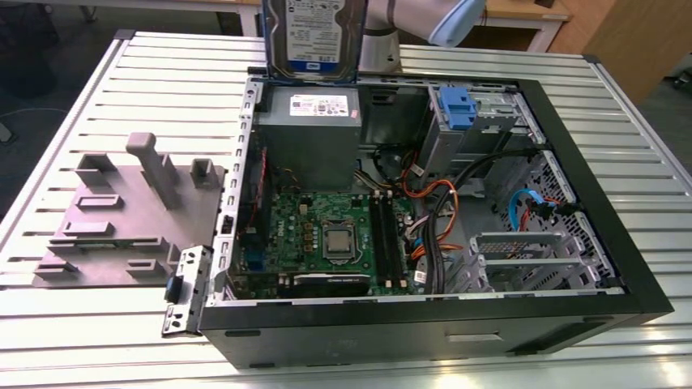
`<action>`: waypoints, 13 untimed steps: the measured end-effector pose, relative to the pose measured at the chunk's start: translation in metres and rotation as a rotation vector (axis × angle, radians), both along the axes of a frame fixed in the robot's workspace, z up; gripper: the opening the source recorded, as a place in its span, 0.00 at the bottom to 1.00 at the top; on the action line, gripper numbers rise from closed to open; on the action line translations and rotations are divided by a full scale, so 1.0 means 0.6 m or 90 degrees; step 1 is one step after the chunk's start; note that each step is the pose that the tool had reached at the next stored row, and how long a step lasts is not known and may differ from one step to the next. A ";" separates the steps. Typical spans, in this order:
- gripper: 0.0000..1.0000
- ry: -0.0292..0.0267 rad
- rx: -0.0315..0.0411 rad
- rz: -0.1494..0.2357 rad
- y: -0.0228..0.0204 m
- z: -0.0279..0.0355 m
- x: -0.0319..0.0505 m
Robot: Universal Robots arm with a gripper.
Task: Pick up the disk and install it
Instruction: 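Pick up the disk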
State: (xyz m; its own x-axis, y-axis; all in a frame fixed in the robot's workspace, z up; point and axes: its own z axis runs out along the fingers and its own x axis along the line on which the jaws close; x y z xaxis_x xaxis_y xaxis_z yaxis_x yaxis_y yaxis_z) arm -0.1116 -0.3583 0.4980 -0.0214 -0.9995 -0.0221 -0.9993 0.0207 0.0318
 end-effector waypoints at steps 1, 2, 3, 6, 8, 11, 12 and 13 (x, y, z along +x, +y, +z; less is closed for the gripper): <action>0.35 0.0000 0.0000 0.000 0.0000 0.000 0.004; 0.35 0.0000 0.0000 0.000 0.0000 0.000 0.008; 0.35 0.0001 -0.0001 0.000 0.0000 0.000 0.012; 0.35 0.0000 0.0000 0.000 0.0000 0.000 0.025; 0.35 0.0001 -0.0001 0.000 0.0000 -0.001 0.032; 0.35 0.0000 0.0000 0.000 0.0000 -0.001 0.044; 0.35 0.0001 0.0000 0.000 0.0000 -0.001 0.047; 0.35 0.0001 0.0000 0.000 0.0000 -0.001 0.050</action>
